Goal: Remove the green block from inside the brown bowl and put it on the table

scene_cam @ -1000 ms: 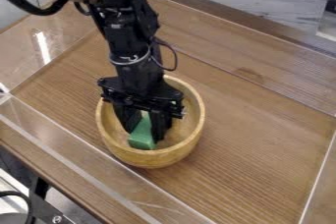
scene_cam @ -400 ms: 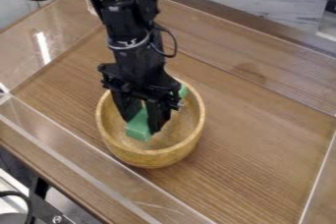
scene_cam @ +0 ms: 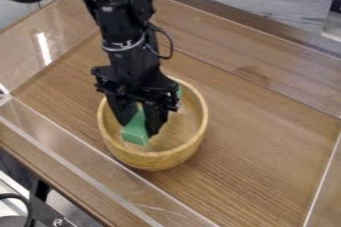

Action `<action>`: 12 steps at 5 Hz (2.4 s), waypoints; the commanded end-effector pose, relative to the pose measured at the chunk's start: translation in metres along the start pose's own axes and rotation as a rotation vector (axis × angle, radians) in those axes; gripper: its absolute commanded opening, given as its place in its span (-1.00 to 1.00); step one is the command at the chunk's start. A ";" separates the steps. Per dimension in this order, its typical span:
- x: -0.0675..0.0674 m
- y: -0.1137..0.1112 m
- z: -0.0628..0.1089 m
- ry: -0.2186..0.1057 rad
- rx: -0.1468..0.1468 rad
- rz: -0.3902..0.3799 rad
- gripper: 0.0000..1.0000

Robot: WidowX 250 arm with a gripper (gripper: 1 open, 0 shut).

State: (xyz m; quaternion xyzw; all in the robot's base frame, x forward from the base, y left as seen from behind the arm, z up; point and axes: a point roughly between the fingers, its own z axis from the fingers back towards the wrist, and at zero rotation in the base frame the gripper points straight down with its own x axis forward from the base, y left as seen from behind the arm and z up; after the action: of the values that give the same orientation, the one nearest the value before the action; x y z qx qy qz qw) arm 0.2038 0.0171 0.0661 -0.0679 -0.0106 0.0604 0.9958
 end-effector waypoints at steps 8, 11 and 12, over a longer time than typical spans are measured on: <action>0.016 -0.017 0.031 -0.049 0.006 0.007 -1.00; 0.020 -0.037 0.039 -0.046 0.004 -0.050 -1.00; 0.021 -0.032 0.048 -0.057 0.005 -0.004 -1.00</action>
State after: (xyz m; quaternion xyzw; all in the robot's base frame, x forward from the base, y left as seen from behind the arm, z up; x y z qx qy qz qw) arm 0.2200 -0.0071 0.1060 -0.0651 -0.0119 0.0606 0.9960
